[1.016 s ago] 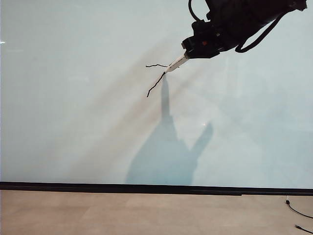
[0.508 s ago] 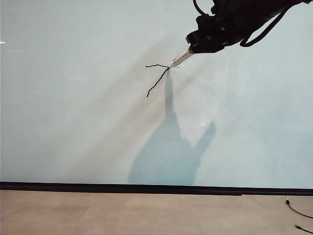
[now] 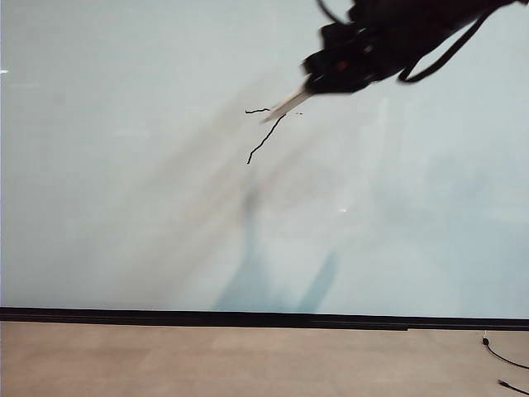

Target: Pick up the pen on the shelf to the right of the whiteboard and write the letter Z.

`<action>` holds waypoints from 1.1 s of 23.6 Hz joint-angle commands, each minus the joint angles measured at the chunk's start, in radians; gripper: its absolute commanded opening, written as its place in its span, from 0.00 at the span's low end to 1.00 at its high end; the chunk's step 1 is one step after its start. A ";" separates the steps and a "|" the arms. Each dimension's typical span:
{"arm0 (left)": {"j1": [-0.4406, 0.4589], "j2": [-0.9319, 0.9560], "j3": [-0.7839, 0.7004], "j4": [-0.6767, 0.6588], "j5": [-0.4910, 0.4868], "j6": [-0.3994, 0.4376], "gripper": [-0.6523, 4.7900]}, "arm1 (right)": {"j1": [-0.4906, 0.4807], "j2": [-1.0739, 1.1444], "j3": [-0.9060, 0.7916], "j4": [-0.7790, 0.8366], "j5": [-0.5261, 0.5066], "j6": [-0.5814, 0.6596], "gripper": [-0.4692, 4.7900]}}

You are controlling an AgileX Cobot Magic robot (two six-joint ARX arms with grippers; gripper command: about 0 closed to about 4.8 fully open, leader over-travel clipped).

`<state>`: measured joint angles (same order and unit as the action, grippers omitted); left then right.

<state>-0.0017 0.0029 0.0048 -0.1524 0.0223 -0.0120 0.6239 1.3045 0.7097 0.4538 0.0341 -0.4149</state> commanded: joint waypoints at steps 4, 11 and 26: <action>0.000 0.000 0.002 0.011 0.000 0.004 0.11 | 0.051 0.056 -0.102 0.240 0.001 0.136 0.08; 0.000 0.000 0.002 0.011 0.000 0.004 0.11 | 0.042 0.224 -0.100 0.481 0.006 0.247 0.08; 0.000 0.000 0.002 0.010 0.000 0.004 0.11 | -0.001 0.354 -0.013 0.488 0.021 0.284 0.08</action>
<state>-0.0017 0.0032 0.0044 -0.1528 0.0223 -0.0120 0.6262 1.6600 0.6903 0.9222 0.0406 -0.1356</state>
